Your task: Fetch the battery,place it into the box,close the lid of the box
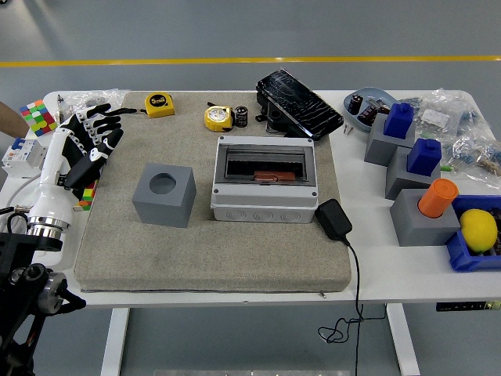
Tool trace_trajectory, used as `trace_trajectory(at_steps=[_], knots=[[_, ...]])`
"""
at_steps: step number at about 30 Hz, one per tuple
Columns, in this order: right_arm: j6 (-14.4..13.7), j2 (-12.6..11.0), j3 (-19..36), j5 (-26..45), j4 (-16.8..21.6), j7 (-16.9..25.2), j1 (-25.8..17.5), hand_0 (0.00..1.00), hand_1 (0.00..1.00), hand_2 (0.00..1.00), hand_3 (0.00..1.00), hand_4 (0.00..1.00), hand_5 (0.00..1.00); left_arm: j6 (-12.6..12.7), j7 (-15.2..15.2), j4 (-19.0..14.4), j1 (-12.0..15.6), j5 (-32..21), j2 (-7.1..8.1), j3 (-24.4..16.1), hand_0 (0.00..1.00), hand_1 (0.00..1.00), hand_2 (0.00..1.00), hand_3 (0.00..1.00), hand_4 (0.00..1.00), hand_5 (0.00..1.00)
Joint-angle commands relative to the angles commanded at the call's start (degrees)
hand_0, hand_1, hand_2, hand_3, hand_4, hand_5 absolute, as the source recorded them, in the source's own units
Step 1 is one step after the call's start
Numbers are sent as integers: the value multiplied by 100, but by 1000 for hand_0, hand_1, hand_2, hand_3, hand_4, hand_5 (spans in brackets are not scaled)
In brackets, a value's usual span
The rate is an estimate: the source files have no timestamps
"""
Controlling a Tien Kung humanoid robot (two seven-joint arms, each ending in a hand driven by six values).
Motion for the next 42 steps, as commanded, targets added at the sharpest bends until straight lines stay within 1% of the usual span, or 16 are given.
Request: trace_trajectory(at_steps=[6,12,13,14,22,27,32,42], knots=[[-8,-11,182,-60,0,15,-36,746,712,721,717,998,557,-33,61,68,28,42,-24,-75,570,673,667,731,998,485],[-8,-1,306,-102,0,17,-51,746,712,722,718,998,560,-67,153,170,-15,87,-61,-53,578,673,668,729,998,476],[-8,2,325,-102,0,25,-51,745,712,722,720,998,563,-75,168,178,-15,96,-67,-40,578,671,670,730,998,453],[-8,5,344,-95,0,40,-54,745,712,722,720,998,563,-84,184,185,-10,104,-73,-24,578,671,670,730,998,453],[-5,-3,369,-28,0,76,-33,745,712,722,721,998,564,-98,213,196,-37,130,-124,1,585,674,670,729,998,451],[-7,3,517,-82,0,84,-34,745,712,722,724,998,563,-97,216,198,-62,143,-179,-51,589,676,672,730,998,451],[-14,-7,601,-119,0,80,-44,745,712,722,724,998,564,-108,233,226,-86,182,-188,-48,592,676,672,729,998,448],[-27,-14,713,-161,0,80,-47,745,712,722,725,998,566,-121,273,212,-113,228,-268,-84,593,676,673,728,998,447]])
